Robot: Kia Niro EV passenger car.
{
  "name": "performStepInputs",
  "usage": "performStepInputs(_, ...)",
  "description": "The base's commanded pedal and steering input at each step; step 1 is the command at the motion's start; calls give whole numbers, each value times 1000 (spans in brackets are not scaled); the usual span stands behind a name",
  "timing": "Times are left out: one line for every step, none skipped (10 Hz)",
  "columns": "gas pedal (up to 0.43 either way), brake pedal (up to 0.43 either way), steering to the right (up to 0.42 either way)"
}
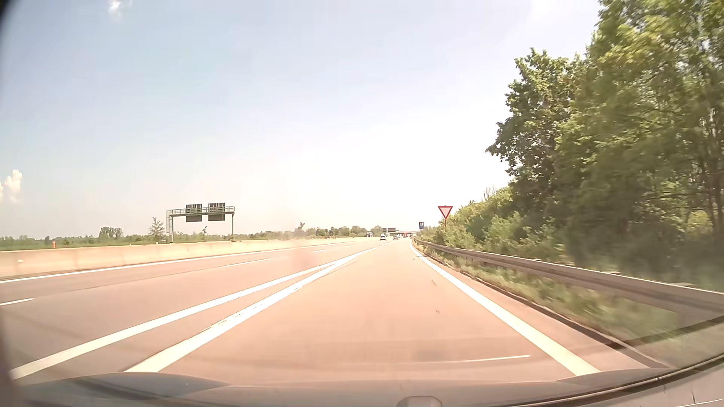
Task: Follow the waypoints while adhering to traffic rules and regulations
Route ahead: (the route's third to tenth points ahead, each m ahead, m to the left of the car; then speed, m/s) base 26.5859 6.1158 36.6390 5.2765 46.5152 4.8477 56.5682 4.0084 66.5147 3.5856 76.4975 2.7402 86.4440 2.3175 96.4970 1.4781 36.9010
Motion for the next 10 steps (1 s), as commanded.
performStepInputs(299, 0, 7)
performStepInputs(299, 0, 6)
performStepInputs(299, 0, 5)
performStepInputs(299, 0, 4)
performStepInputs(280, 0, 4)
performStepInputs(240, 0, 4)
performStepInputs(228, 0, 3)
performStepInputs(228, 0, 2)
performStepInputs(228, 0, 2)
performStepInputs(197, 0, 1)
